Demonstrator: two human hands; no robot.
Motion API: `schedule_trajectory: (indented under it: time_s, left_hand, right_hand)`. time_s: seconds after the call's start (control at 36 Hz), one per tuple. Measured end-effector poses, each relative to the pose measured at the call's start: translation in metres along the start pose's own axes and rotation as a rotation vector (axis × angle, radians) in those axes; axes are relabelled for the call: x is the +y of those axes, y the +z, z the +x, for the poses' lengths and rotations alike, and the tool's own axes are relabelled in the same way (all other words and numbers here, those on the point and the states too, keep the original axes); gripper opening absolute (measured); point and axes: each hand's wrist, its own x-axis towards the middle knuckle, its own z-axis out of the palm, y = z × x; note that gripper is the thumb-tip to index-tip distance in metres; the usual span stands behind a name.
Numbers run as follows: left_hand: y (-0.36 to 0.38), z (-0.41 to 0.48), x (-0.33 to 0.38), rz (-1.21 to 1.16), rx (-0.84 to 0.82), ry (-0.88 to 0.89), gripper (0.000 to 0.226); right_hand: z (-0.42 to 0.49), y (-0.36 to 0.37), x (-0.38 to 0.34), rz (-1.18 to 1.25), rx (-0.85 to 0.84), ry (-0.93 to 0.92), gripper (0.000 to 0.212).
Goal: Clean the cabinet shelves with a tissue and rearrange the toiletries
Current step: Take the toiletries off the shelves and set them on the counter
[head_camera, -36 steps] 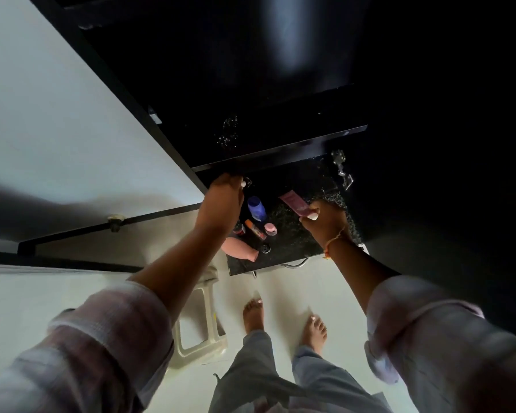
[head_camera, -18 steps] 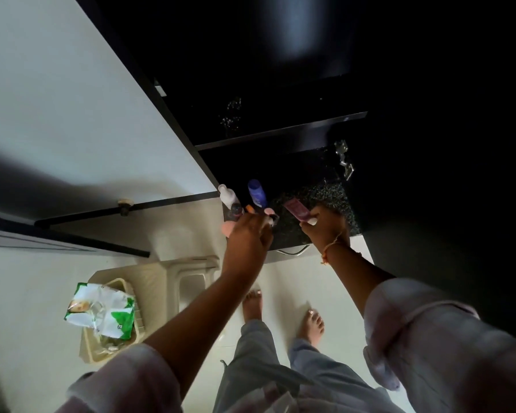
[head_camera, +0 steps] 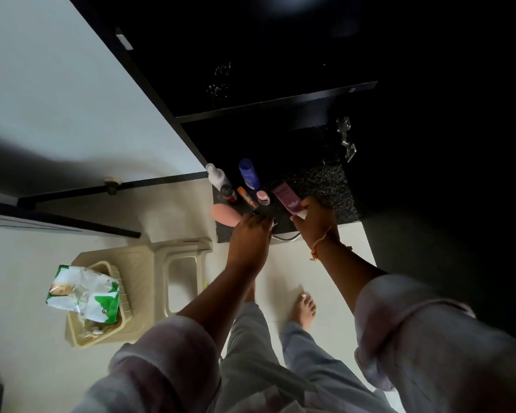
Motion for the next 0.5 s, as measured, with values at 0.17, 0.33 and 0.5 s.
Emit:
schedule_trajectory:
  time_s: [0.17, 0.33, 0.5]
  left_hand:
    - [0.004, 0.008, -0.003, 0.06, -0.033, 0.016, 0.024]
    - [0.0, 0.015, -0.004, 0.06, -0.011, -0.014, 0.025]
    - [-0.001, 0.02, -0.008, 0.077, 0.022, 0.008, 0.025]
  right_hand:
    - [0.003, 0.01, -0.003, -0.003, -0.032, 0.008, 0.037]
    - [0.008, 0.02, -0.006, -0.062, -0.078, -0.017, 0.049]
    - [0.018, 0.023, -0.009, -0.099, -0.052, -0.037, 0.042]
